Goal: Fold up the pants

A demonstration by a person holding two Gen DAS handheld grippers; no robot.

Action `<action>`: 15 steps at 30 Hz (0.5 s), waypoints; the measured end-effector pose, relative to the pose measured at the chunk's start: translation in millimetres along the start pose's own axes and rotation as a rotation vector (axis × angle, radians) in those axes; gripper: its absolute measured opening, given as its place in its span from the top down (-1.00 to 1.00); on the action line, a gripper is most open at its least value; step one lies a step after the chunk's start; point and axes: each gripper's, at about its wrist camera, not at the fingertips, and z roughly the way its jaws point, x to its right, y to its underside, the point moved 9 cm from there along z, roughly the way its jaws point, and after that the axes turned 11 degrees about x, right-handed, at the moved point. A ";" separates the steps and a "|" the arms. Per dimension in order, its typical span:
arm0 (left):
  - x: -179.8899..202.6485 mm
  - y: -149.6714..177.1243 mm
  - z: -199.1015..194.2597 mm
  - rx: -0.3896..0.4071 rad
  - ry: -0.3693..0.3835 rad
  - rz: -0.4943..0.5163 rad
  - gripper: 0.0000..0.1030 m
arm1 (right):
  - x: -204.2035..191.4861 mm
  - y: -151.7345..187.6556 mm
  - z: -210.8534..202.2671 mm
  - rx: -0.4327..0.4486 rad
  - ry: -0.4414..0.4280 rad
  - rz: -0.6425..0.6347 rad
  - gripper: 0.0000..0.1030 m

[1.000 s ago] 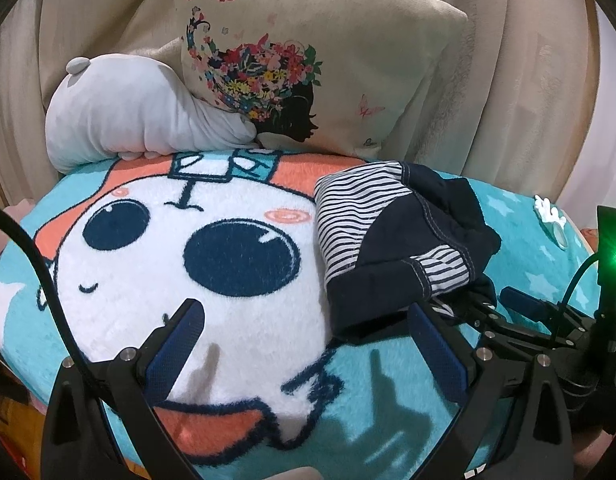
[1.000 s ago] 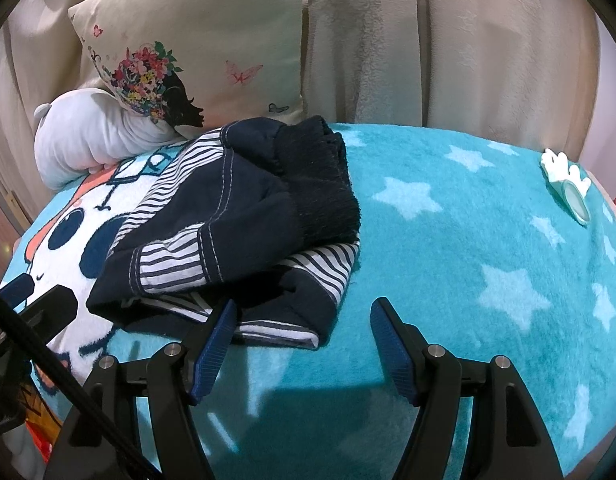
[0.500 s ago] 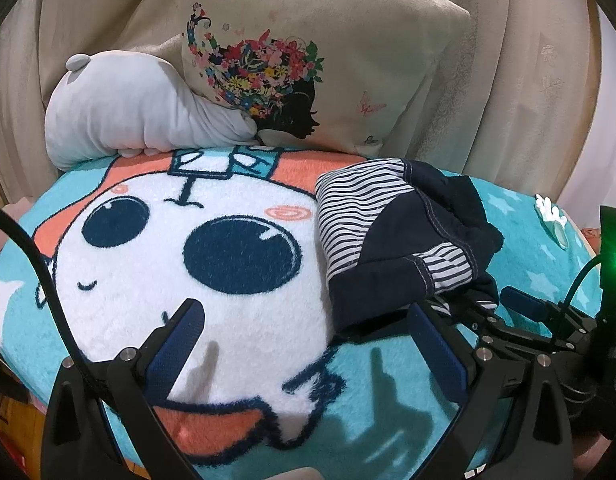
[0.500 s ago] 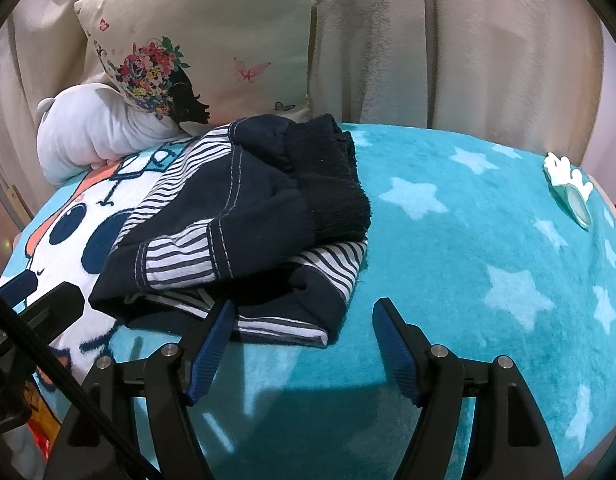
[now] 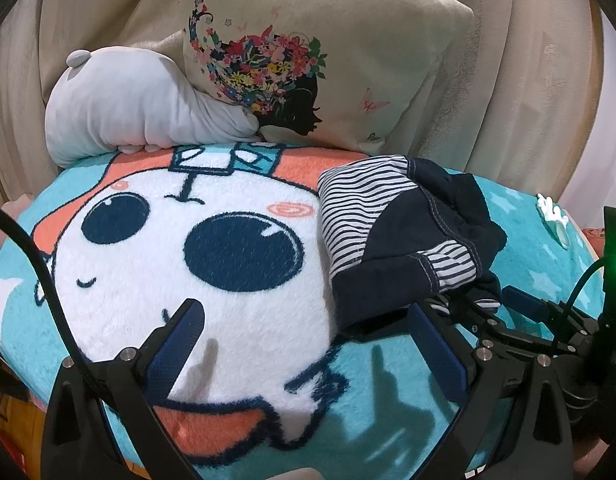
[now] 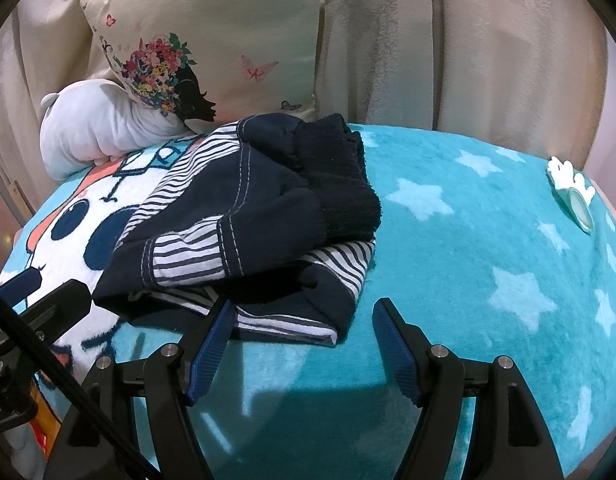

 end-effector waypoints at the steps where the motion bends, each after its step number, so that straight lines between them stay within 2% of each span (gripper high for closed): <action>1: 0.0 -0.1 0.1 -0.001 0.000 0.000 -0.96 | 0.0 0.2 0.1 -0.001 0.000 0.000 -0.47; 15: -2.1 0.9 1.7 -0.010 0.000 -0.006 -0.96 | -1.9 1.2 0.9 -0.003 0.000 -0.007 -0.49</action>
